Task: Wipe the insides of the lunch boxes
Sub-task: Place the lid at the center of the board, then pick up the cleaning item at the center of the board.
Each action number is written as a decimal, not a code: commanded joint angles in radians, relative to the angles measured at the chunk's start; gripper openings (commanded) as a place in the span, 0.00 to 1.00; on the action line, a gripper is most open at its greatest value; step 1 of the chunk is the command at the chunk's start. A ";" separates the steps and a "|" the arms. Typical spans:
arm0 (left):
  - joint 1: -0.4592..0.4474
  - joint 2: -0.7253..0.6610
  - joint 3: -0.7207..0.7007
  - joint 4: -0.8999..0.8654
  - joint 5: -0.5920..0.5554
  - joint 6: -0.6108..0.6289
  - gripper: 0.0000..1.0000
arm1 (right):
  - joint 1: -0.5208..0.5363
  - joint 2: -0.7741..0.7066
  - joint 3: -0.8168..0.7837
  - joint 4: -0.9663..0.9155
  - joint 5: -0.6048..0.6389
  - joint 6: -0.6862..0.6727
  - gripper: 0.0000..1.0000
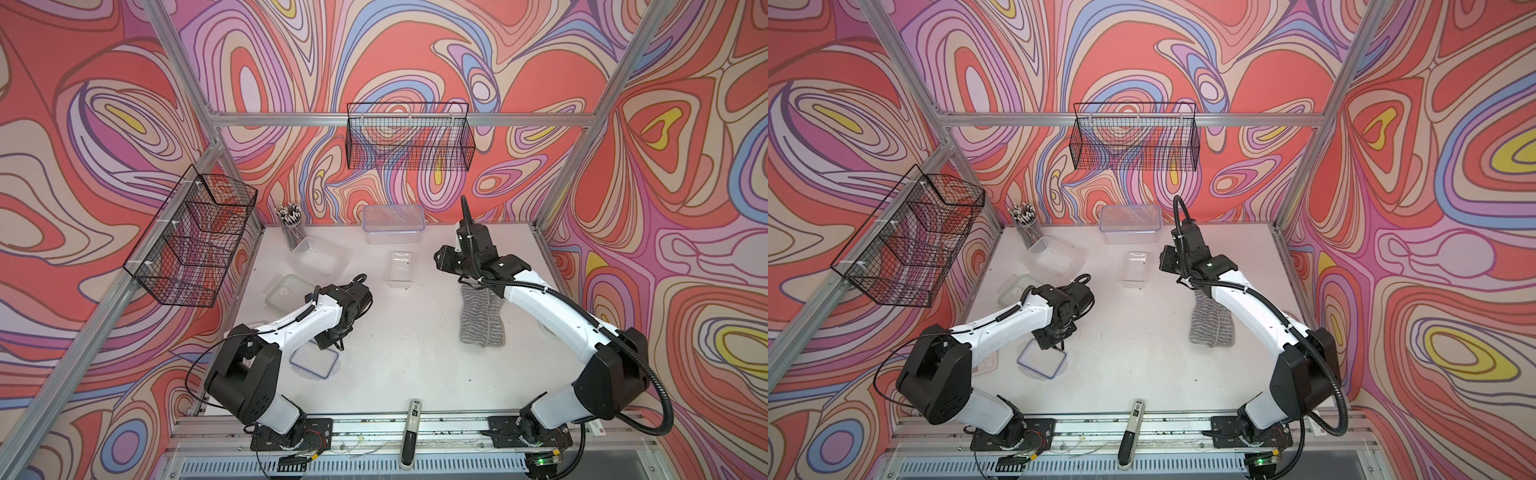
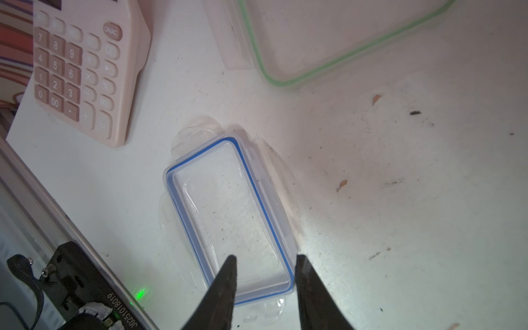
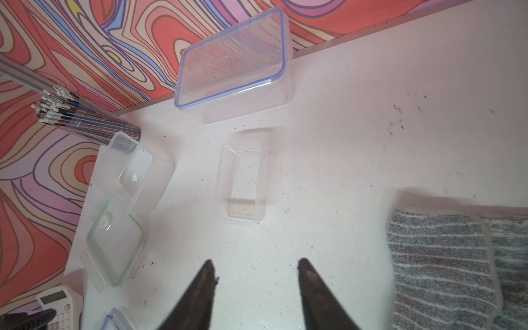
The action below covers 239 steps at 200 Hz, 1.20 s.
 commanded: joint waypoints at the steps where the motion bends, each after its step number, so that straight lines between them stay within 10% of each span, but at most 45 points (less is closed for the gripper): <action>1: 0.004 -0.066 0.017 0.050 -0.018 0.064 0.65 | -0.031 -0.018 -0.029 -0.071 0.029 -0.015 0.69; 73: 0.016 -0.121 0.089 0.494 0.186 0.475 0.86 | -0.228 0.032 -0.166 -0.182 -0.004 0.009 0.87; 136: 0.186 0.088 0.130 0.872 0.658 0.525 0.84 | -0.298 0.240 -0.143 -0.158 -0.001 -0.007 0.91; 173: 0.210 0.249 0.259 0.930 0.731 0.581 0.81 | -0.300 0.344 -0.114 -0.163 0.008 -0.027 0.91; 199: 0.209 0.378 0.368 0.913 0.744 0.629 0.78 | -0.300 0.372 -0.126 -0.128 -0.051 -0.027 0.69; 225: 0.210 0.494 0.491 0.818 0.726 0.693 0.74 | -0.299 0.359 -0.124 -0.114 -0.104 -0.029 0.00; 239: 0.209 0.523 0.517 0.828 0.742 0.704 0.71 | -0.300 0.326 -0.107 -0.114 -0.131 -0.035 0.00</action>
